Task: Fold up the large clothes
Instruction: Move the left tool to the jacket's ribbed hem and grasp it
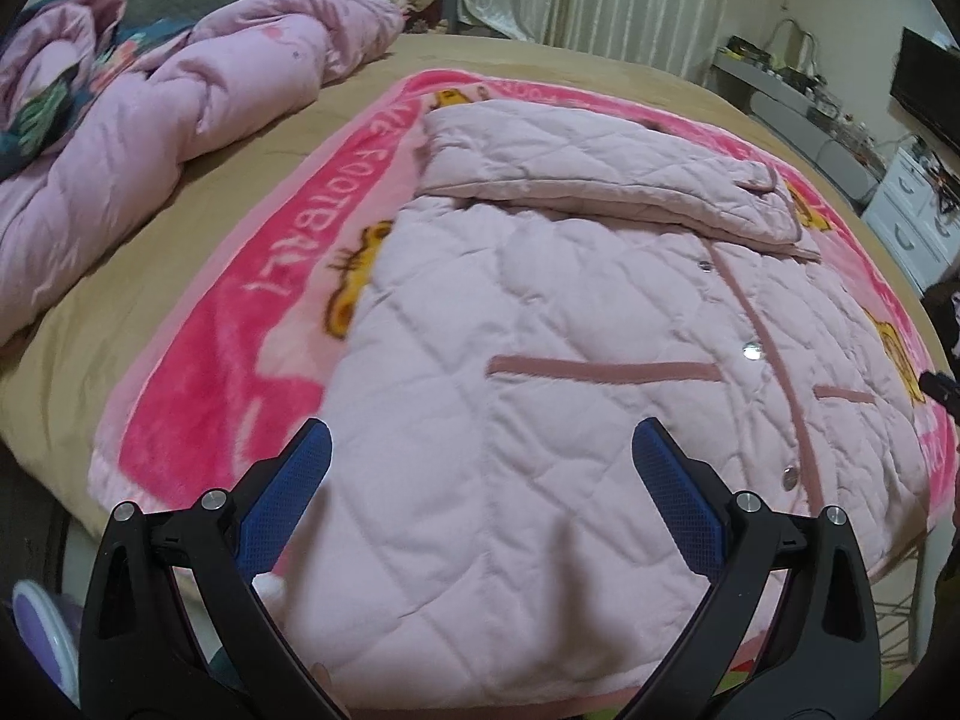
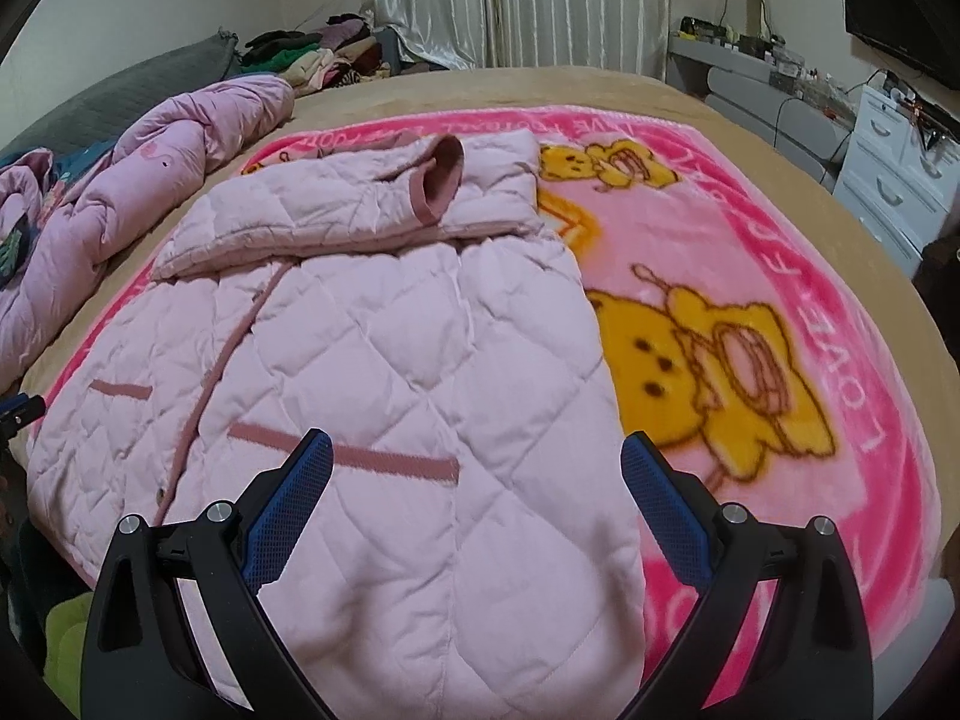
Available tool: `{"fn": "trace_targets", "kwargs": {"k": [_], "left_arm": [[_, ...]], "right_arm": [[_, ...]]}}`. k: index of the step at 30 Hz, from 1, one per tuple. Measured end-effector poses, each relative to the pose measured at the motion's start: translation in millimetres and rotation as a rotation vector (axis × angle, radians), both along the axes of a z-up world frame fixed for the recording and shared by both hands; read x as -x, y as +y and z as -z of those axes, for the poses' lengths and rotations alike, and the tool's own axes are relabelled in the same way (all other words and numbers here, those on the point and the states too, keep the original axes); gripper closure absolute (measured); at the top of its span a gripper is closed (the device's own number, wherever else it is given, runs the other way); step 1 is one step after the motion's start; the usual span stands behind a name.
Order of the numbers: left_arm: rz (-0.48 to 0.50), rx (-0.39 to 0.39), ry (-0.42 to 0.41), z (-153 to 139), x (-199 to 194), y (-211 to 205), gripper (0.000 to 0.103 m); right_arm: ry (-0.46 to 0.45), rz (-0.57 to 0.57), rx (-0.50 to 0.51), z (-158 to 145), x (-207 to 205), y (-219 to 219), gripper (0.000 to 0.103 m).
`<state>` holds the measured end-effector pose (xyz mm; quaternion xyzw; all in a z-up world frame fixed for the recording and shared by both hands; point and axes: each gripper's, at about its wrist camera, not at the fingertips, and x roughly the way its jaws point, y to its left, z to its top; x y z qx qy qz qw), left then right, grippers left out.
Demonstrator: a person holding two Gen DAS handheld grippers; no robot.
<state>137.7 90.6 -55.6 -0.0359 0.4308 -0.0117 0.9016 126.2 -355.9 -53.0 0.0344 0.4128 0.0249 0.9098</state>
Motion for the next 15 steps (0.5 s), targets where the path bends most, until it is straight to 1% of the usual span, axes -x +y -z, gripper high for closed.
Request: {"fn": "trace_targets", "kwargs": {"k": [8, 12, 15], "left_arm": [[-0.065, 0.012, 0.031, 13, 12, 35, 0.009], [-0.077, 0.004, 0.054, 20, 16, 48, 0.009], [-0.078, 0.037, 0.074, 27, 19, 56, 0.009]], "right_arm": [[0.026, 0.015, 0.002, 10, 8, -9, 0.007], [0.033, 0.016, 0.012, 11, 11, -13, 0.007], [0.037, 0.021, 0.019, 12, 14, -18, 0.007]]}}
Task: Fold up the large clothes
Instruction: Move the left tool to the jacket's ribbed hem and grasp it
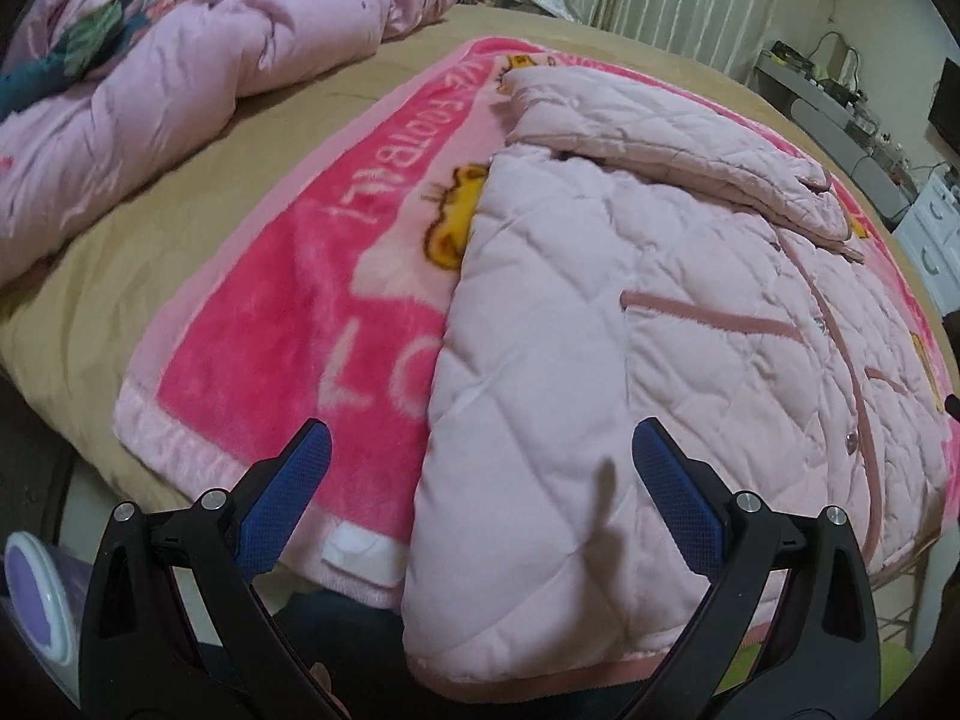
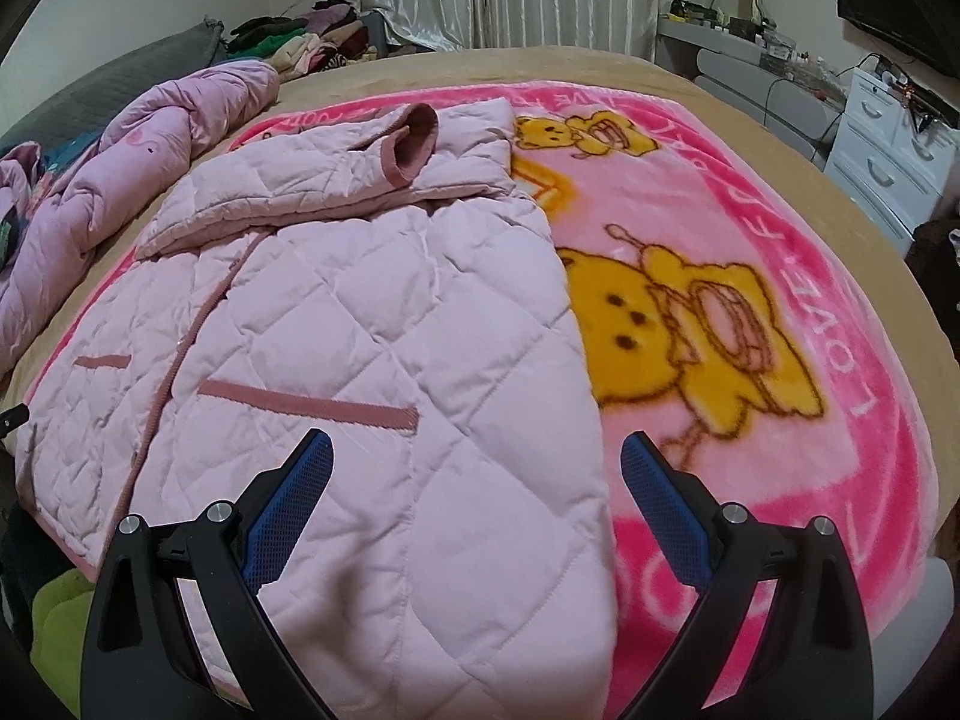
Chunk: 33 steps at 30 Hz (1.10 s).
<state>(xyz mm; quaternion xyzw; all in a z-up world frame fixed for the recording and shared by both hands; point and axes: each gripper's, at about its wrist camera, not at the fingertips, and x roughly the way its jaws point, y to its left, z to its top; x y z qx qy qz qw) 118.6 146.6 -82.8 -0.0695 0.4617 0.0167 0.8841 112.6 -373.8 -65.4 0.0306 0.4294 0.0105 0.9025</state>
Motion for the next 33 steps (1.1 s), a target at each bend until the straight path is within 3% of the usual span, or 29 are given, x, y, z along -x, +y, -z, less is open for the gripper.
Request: {"fn": "trace_targets", "kwargs": {"k": [21, 24, 27, 32, 33], "left_arm": [[0.141, 0.184, 0.071, 37, 20, -16, 0.010], [0.150, 0.181, 0.060, 35, 21, -21, 0.016], [0.171, 0.179, 0.048, 31, 20, -27, 0.030], [0.212, 0.152, -0.006, 18, 20, -38, 0.063], [0.215, 0.149, -0.010, 17, 20, -38, 0.065]], "right_arm": [[0.049, -0.003, 0.046, 11, 25, -16, 0.007], [0.059, -0.016, 0.044, 12, 27, -17, 0.007], [0.086, -0.032, 0.042, 16, 31, -20, 0.007], [0.164, -0.058, -0.008, 32, 37, -24, 0.007], [0.176, -0.065, -0.013, 35, 37, -24, 0.007]]}}
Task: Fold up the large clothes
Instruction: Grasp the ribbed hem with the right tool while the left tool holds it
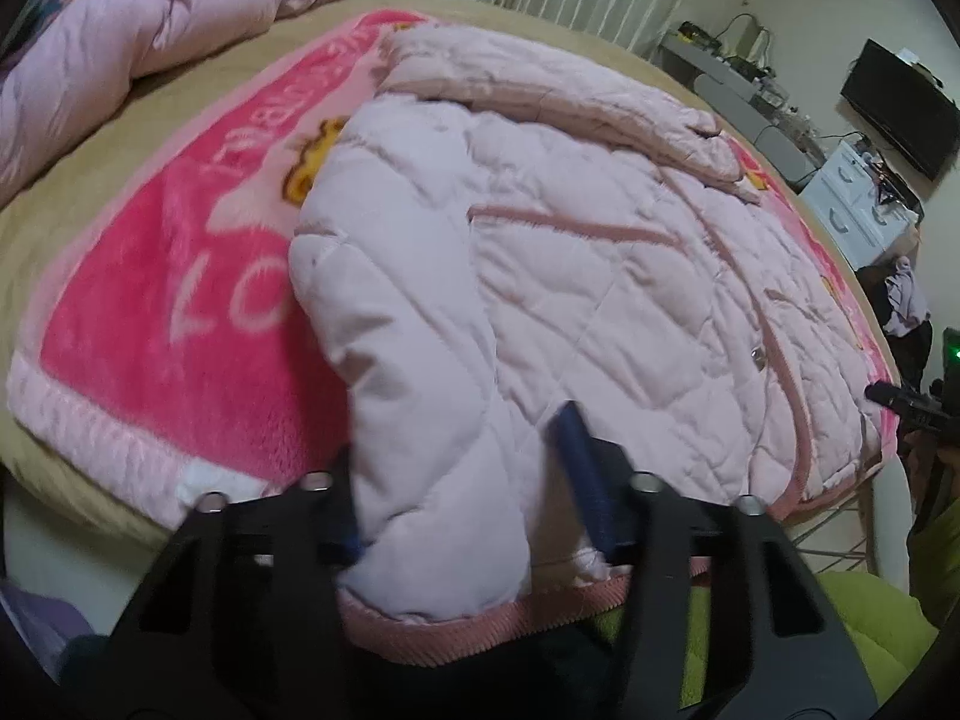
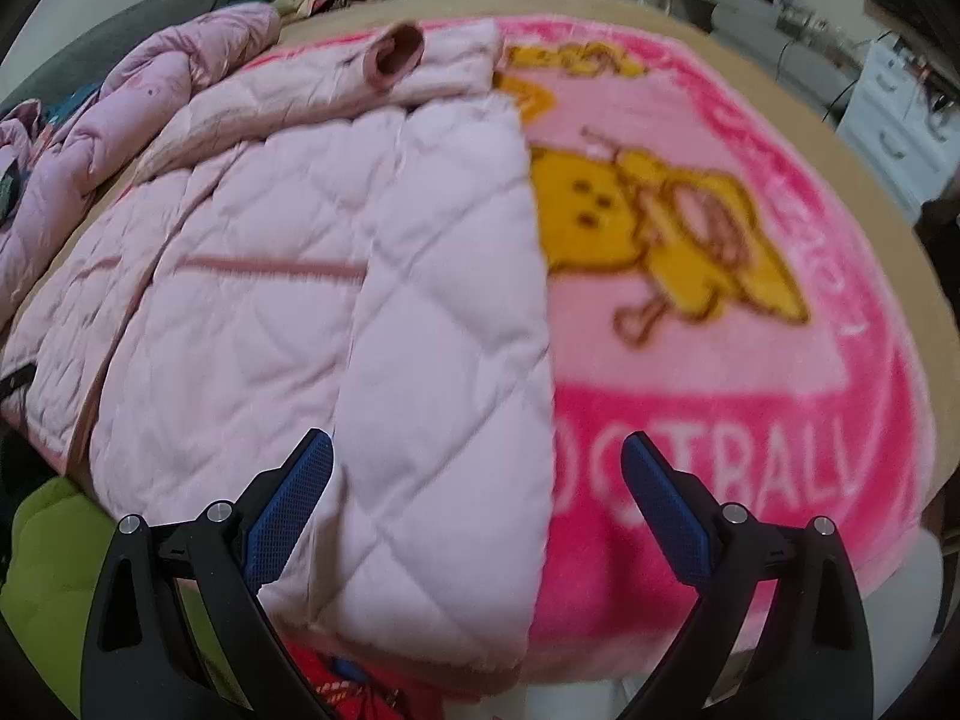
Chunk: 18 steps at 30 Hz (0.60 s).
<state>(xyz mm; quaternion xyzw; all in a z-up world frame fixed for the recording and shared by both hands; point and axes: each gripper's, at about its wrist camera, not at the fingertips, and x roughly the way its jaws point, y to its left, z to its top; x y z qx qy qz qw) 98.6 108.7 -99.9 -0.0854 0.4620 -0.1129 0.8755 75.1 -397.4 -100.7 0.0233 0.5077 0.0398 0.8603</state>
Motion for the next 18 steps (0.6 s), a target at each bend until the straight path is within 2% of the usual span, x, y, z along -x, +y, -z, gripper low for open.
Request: {"fn": "trace_targets", "kwargs": {"k": [4, 9, 18], "left_arm": [[0.006, -0.021, 0.009, 3, -4, -2, 0.066], [0.014, -0.045, 0.018, 6, -5, -1, 0.062], [-0.016, -0.065, 0.039, 11, -7, 5, 0.041]], "right_arm": [[0.045, -0.025, -0.038, 13, 5, 3, 0.007], [0.065, -0.020, -0.109, 22, 9, -1, 0.007], [0.067, -0.020, -0.166, 30, 14, -5, 0.009]]}}
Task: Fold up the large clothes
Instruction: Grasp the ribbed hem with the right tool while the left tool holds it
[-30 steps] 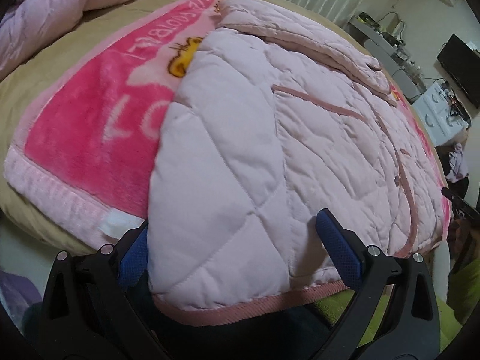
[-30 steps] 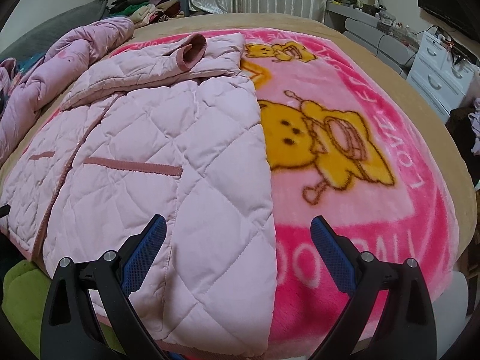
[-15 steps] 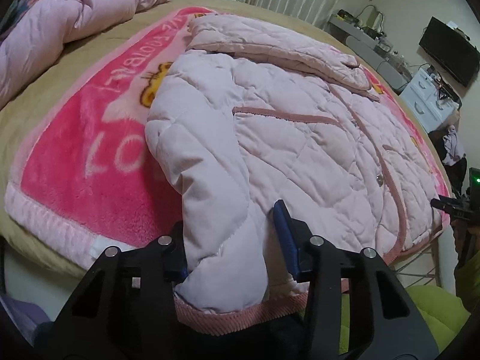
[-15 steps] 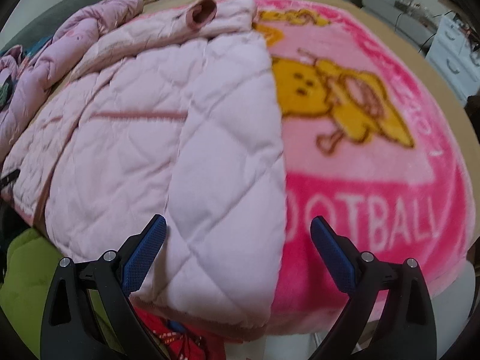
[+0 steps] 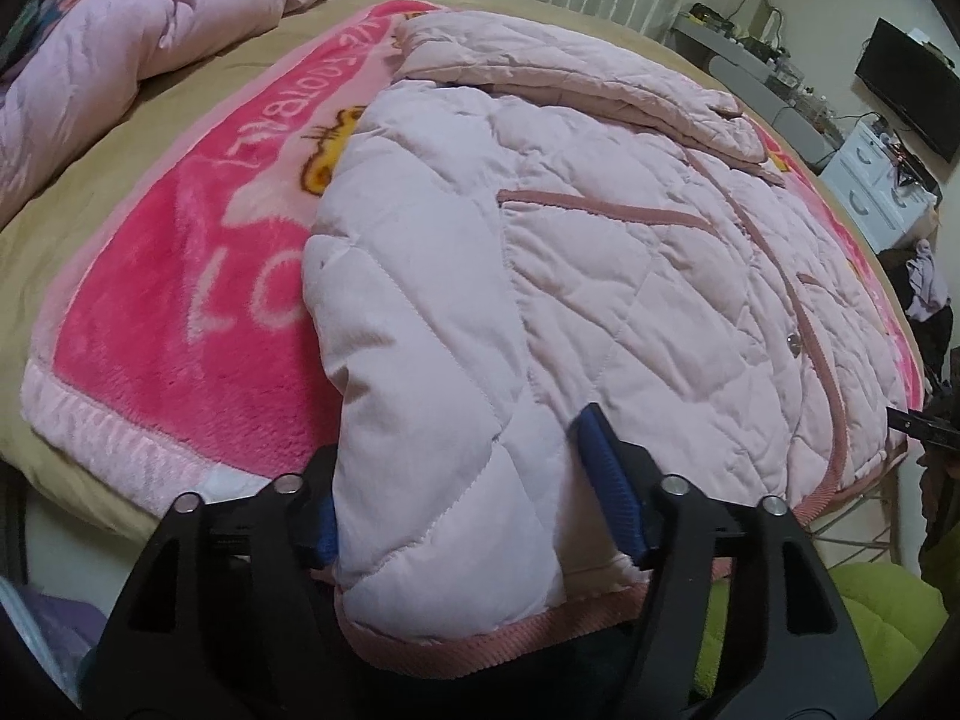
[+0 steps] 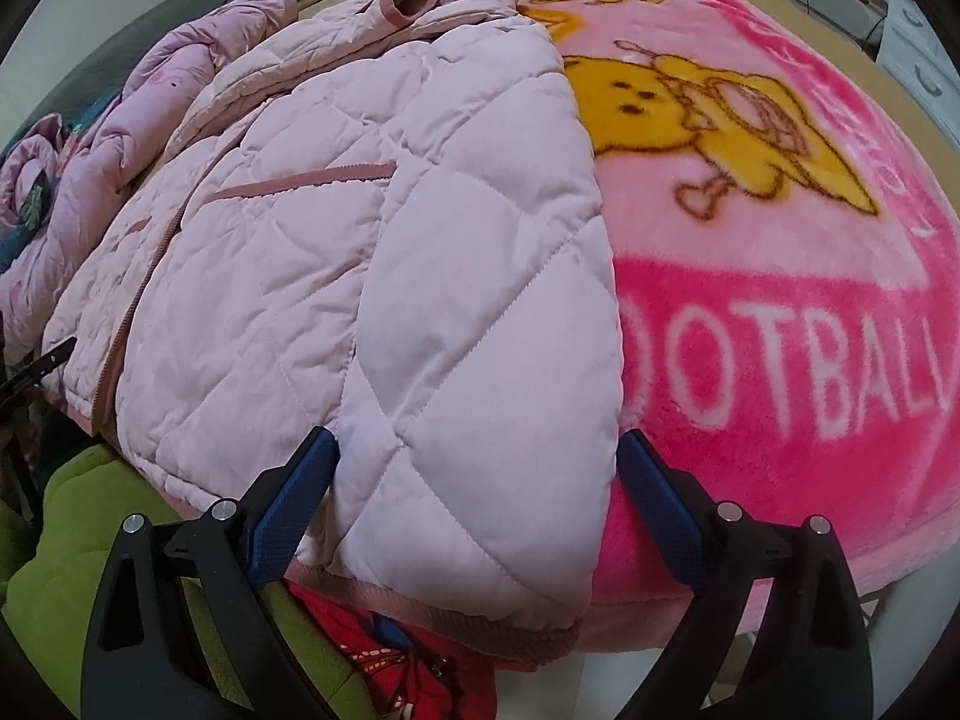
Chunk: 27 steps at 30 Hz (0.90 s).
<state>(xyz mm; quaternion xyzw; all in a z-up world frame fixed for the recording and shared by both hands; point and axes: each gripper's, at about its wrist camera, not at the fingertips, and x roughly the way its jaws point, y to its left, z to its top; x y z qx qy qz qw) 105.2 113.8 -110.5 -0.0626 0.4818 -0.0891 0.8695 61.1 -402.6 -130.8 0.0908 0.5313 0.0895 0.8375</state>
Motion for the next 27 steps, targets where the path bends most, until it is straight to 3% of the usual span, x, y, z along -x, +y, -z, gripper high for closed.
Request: {"fn": "trace_targets", "kwargs": {"k": [5, 12, 21, 23, 26, 27], "left_arm": [[-0.044, 0.004, 0.022, 6, 0, 9, 0.021], [-0.055, 0.045, 0.058, 13, -1, 13, 0.019], [-0.026, 0.061, 0.038, 13, 1, 3, 0.047], [-0.022, 0.061, 0.031, 11, 2, 1, 0.053], [-0.009, 0.044, 0.014, 8, 4, -4, 0.063], [-0.003, 0.033, 0.002, 6, 5, -7, 0.065]], "right_arm": [[0.003, -0.002, -0.013, 2, 2, -1, 0.009], [0.014, -0.020, -0.016, 1, 1, 1, 0.009], [0.001, -0.060, -0.036, 5, 9, -1, 0.010], [-0.012, -0.074, -0.031, 2, 12, 1, 0.018], [-0.056, -0.075, -0.036, -6, 18, 7, 0.048], [-0.070, -0.071, -0.031, -8, 19, 9, 0.050]]}}
